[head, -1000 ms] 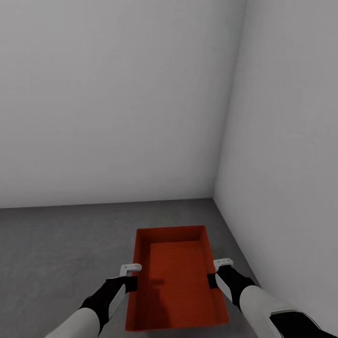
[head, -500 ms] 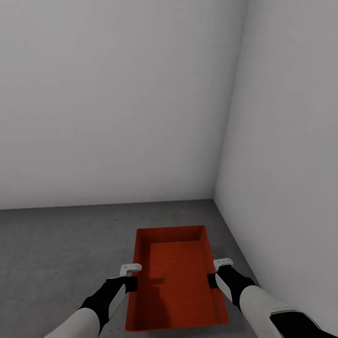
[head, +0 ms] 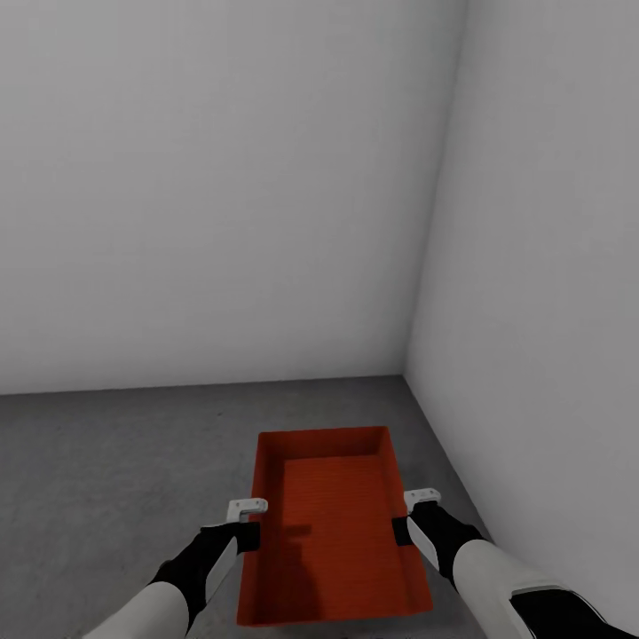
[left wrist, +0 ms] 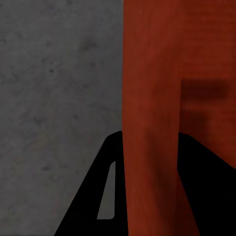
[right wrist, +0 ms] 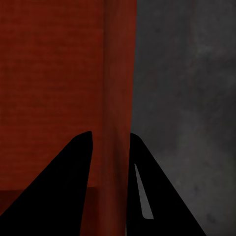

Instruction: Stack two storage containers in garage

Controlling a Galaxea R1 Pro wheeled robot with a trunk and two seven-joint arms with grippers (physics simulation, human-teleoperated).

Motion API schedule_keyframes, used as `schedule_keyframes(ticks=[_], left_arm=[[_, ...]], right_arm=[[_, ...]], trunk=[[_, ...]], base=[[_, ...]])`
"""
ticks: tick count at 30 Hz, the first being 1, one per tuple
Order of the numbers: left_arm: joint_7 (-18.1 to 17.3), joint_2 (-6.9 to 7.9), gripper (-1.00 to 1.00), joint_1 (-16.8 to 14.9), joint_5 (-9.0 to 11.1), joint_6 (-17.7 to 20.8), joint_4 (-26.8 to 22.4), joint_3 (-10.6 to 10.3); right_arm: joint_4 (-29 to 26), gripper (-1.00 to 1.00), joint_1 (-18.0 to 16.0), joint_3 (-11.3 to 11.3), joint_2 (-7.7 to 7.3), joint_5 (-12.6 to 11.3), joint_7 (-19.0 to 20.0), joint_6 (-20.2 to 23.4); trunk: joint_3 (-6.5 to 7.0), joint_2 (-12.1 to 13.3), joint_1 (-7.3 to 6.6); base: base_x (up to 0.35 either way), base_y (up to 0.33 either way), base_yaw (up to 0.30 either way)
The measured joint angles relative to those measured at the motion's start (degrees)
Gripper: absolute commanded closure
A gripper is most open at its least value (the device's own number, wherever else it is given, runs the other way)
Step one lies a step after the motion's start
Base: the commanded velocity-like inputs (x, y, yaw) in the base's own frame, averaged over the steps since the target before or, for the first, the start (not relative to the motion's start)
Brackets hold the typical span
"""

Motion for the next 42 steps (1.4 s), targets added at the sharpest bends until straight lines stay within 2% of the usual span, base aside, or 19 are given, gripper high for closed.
schedule_keyframes(ticks=[8, 14, 22, 30, 42], left_arm=[[0.05, 0.0, 1.0, 0.0, 0.0, 0.0, 0.0, 0.0], [0.09, 0.0, 1.0, 0.0, -0.02, 0.0, 0.0, 0.0], [0.09, 0.0, 1.0, 0.02, -0.02, 0.0, 0.01, 0.0], [0.1, 0.0, 1.0, 0.03, -0.03, -0.06, 0.0, 0.07], [0.09, 0.0, 1.0, 0.01, -0.01, -0.09, -0.01, 0.08]], right_arm=[[0.0, 1.0, 0.0, -0.02, 0.01, 0.03, 0.0, 0.0], [-0.01, 1.0, -0.01, 0.05, 0.0, -0.02, -0.02, -0.01], [0.0, 1.0, 0.0, 0.03, 0.0, 0.0, 0.0, 0.0], [-0.01, 1.0, -0.01, 0.05, 0.0, -0.01, -0.02, 0.0], [-0.01, 1.0, -0.01, -0.05, 0.0, 0.05, 0.01, 0.0]], trunk=[[-1.44, -3.21, 1.76], [-1.44, -3.23, 1.76], [-2.87, -6.42, 3.52], [-2.98, -6.43, 3.52], [-3.96, -6.43, 3.52]], base=[[0.0, 0.0, 0.0], [0.0, 0.0, 0.0], [0.0, 0.0, 0.0], [0.0, 0.0, 0.0], [0.0, 0.0, 0.0]])
